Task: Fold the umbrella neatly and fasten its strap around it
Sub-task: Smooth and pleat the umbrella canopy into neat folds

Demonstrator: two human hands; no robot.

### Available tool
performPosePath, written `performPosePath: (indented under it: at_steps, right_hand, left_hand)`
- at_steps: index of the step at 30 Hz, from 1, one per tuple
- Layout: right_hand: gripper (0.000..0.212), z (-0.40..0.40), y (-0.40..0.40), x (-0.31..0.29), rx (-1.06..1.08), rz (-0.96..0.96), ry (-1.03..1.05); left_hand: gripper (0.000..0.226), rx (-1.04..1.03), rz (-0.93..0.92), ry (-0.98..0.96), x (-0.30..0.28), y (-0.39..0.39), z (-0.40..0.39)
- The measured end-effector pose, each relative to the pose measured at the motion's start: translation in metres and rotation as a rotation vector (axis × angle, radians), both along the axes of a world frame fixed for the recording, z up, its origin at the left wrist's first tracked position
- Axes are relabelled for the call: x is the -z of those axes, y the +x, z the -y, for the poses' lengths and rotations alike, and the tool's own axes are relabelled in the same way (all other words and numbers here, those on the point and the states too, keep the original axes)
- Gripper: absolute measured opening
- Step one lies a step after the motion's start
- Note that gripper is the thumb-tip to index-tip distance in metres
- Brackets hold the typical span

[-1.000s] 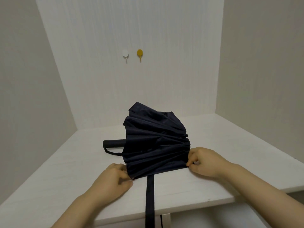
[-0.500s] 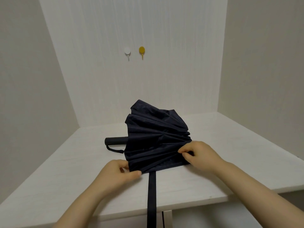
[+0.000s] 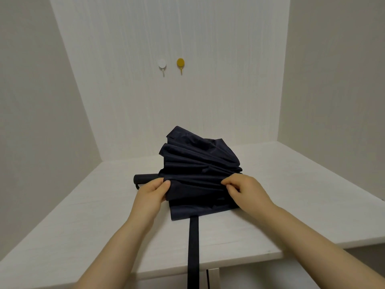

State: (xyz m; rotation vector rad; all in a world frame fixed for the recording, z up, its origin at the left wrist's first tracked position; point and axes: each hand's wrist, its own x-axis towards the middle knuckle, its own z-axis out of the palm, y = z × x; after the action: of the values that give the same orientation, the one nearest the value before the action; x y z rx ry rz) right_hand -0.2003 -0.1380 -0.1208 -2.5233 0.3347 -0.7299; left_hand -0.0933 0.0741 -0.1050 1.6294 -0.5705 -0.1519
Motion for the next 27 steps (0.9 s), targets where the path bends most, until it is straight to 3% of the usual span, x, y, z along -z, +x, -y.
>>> performPosePath:
  at_steps: [6, 14, 17, 23, 27]
  right_hand:
    - [0.032, -0.004, 0.018, -0.005, 0.092, -0.089, -0.144]
    - [0.039, 0.006, 0.029, -0.024, 0.095, -0.267, -0.146]
    - [0.011, 0.012, 0.028, -0.022, 0.192, -0.166, -0.135]
    - [0.024, 0.012, 0.024, -0.019, 0.36, -0.022, -0.014]
    - [0.021, 0.006, 0.021, -0.012, 0.276, -0.038, 0.027]
  left_hand:
    - [0.025, -0.007, -0.121, -0.114, -0.008, -0.004, 0.012]
    - [0.027, -0.018, -0.005, -0.119, -0.023, -0.003, 0.025]
    - [0.029, -0.013, 0.009, -0.132, -0.027, -0.003, 0.027]
    - [0.031, -0.009, 0.025, -0.15, -0.024, 0.001, 0.02]
    - [0.03, 0.017, 0.021, -0.133, -0.02, 0.002, 0.016]
